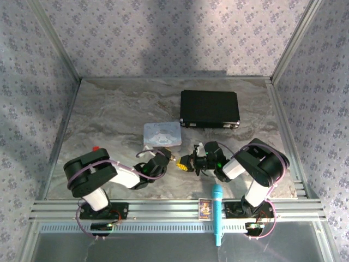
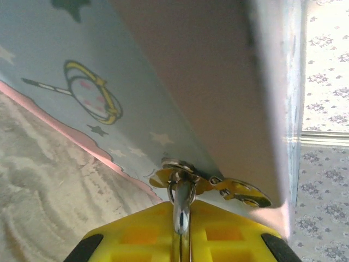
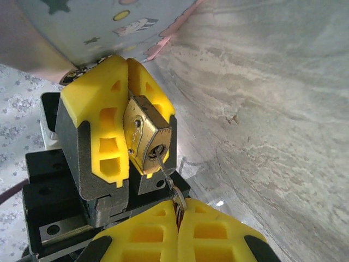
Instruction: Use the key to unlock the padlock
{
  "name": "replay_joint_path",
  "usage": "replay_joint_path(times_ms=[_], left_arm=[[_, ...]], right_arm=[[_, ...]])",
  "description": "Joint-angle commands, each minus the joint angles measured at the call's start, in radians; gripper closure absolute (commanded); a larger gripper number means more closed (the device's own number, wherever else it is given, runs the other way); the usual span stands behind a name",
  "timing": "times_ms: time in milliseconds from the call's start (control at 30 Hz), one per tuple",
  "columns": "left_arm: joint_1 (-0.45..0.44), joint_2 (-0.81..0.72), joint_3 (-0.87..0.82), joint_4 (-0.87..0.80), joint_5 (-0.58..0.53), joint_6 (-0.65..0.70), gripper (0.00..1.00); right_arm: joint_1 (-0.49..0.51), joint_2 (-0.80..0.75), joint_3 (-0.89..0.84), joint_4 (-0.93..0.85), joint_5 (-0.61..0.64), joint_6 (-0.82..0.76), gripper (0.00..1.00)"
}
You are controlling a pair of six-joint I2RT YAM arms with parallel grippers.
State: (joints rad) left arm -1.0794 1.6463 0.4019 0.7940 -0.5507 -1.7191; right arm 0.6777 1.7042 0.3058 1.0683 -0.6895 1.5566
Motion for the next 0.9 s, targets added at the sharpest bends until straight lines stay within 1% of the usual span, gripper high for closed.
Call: replay_joint_path(times_ms=[0, 67, 200, 300, 433, 533, 600, 700, 800, 867], left_arm=[[-0.054, 0.018, -0.011, 0.190, 0.101, 0.036, 1.00], [-0.053, 0.017, -0.023, 0.214, 0.103, 0.034, 1.00], [-0.053, 0.023, -0.019, 0.232, 0.151, 0.040, 1.00], [-0.057, 0.033, -0.011, 0.265, 0.180, 0.053, 1.00], [-0.057, 0.031, -0.017, 0.267, 0.178, 0.060, 1.00], [-0.059, 0.047, -0.012, 0.279, 0.199, 0.063, 1.00], [-0.062, 0.069, -0.012, 0.333, 0.202, 0.067, 1.00], [-0.063, 0.100, -0.012, 0.408, 0.213, 0.063, 1.00], [-0.068, 0.098, -0.013, 0.394, 0.213, 0.056, 1.00], [-0.071, 0.095, -0.017, 0.382, 0.200, 0.049, 1.00]], right_arm=[[-0.022, 0.010, 0.041, 0.150, -0.013, 0.028, 1.00], [-0.037, -0.006, 0.042, 0.134, -0.018, 0.015, 1.00], [-0.059, -0.068, 0.055, -0.002, -0.023, -0.059, 1.00], [-0.074, -0.085, 0.051, -0.032, -0.034, -0.078, 1.00], [-0.113, -0.092, 0.028, -0.025, -0.053, -0.080, 1.00], [-0.094, -0.096, 0.041, -0.029, -0.044, -0.080, 1.00], [-0.073, -0.084, 0.053, -0.010, -0.044, -0.072, 1.00], [-0.074, -0.064, 0.049, 0.025, -0.035, -0.057, 1.00], [-0.084, -0.059, 0.046, 0.029, -0.034, -0.060, 1.00], [-0.074, -0.062, 0.052, 0.023, -0.028, -0.064, 1.00]])
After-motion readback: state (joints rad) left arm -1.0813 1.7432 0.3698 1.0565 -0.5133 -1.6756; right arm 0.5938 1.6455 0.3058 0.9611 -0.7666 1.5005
